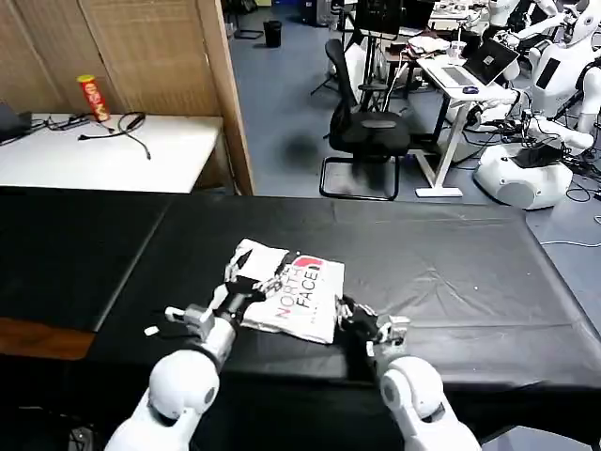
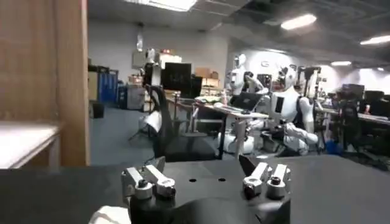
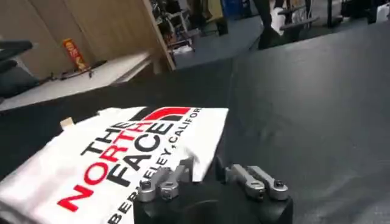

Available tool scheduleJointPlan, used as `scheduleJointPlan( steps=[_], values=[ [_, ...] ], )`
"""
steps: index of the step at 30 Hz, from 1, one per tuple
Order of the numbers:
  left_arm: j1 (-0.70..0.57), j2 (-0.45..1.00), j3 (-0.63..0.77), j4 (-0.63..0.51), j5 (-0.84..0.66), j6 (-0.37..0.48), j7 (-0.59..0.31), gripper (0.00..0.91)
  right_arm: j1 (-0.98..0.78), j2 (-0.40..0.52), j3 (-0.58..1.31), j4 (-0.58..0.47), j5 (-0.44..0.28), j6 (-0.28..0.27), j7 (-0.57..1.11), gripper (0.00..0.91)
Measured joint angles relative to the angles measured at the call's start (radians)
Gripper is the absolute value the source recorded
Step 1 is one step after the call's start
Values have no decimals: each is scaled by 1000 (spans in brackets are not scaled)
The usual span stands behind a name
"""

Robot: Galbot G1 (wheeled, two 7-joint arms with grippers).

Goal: Fold and organize the clothes.

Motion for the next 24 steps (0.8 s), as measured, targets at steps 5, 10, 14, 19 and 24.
scheduleJointPlan(
  steps=[5,10,14,19,24],
  values=[
    [6,-1,-11,0,0,-4,0,878,53,-37,16,-53,3,0,-8,49],
    [25,0,-30,6,1,-18,2,878,97,-78,38,-94,10,-2,-29,419],
    [36,-2,-38,18,2,-23,-11,878,84,-116,56,-73,28,-18,-32,878],
    [47,3,-35,20,2,-22,-19,878,21,-161,85,24,13,-14,-17,878],
    [57,17,-26,31,4,-34,-46,878,-65,-206,131,142,-75,67,-24,878]
  ],
)
